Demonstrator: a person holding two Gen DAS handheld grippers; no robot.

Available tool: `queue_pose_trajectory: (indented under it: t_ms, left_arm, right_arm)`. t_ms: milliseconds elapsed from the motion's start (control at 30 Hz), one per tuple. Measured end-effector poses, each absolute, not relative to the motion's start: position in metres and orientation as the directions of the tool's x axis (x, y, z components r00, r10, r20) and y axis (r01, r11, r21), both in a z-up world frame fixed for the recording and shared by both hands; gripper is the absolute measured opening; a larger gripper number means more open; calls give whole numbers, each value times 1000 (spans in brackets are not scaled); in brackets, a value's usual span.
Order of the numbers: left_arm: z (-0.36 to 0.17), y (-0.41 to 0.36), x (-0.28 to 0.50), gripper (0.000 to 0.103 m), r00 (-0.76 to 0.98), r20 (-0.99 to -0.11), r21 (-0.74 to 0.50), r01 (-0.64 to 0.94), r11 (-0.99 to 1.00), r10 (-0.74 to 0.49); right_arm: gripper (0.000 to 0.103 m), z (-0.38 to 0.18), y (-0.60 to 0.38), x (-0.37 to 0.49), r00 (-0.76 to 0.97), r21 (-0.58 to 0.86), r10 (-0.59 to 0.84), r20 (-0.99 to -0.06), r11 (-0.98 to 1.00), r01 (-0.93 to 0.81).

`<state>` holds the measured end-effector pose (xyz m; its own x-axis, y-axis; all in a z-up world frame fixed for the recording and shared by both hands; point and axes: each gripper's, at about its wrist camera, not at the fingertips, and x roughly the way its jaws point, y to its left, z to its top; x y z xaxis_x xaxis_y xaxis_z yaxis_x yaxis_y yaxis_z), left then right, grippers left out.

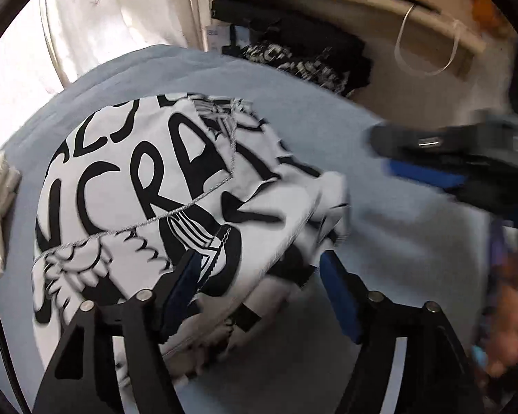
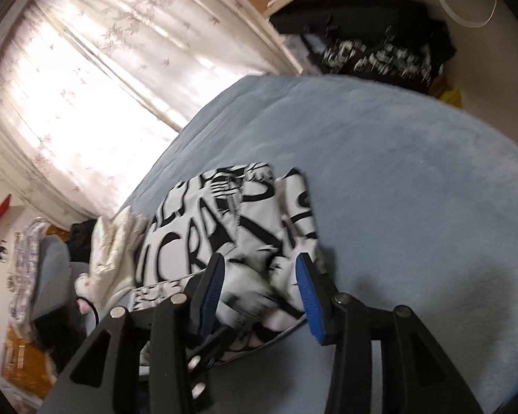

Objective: Fold large clothes

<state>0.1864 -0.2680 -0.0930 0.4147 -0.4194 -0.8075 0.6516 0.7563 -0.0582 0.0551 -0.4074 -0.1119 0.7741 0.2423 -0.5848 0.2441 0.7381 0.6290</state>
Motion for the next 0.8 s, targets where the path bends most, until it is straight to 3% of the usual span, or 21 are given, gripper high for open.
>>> queue_pose_trajectory:
  t_ms: [100, 267, 333, 433, 733, 767, 800]
  left_arm:
    - [-68, -237, 177, 71, 431, -775, -92, 647, 757, -463]
    - [-51, -169, 199, 69, 505, -758, -95, 540, 836, -412]
    - [-56, -142, 216, 52, 513, -774, -101, 478, 873, -371]
    - [-69, -112, 241, 40, 482, -796, -161, 413, 896, -365]
    - [-106, -102, 279, 38, 440, -797, -254, 377, 891, -414]
    - [-108, -103, 280, 39, 441, -797, -253, 376, 891, -412]
    - [-108, -106, 279, 39, 442, -799, -247, 376, 893, -407]
  right_arm:
    - [47, -116, -412, 69, 751, 691, 330, -572, 687, 225]
    - [49, -138, -414, 109, 658, 719, 432, -617, 650, 247]
    - [49, -152, -410, 126, 602, 716, 469, -646, 645, 266]
    - [49, -168, -404, 144, 543, 732, 531, -651, 629, 263]
    - [49, -191, -386, 191, 451, 711, 570, -686, 657, 252]
    - [43, -189, -382, 192, 455, 702, 563, -690, 673, 231]
    - [15, -186, -377, 193, 464, 675, 537, -704, 709, 204]
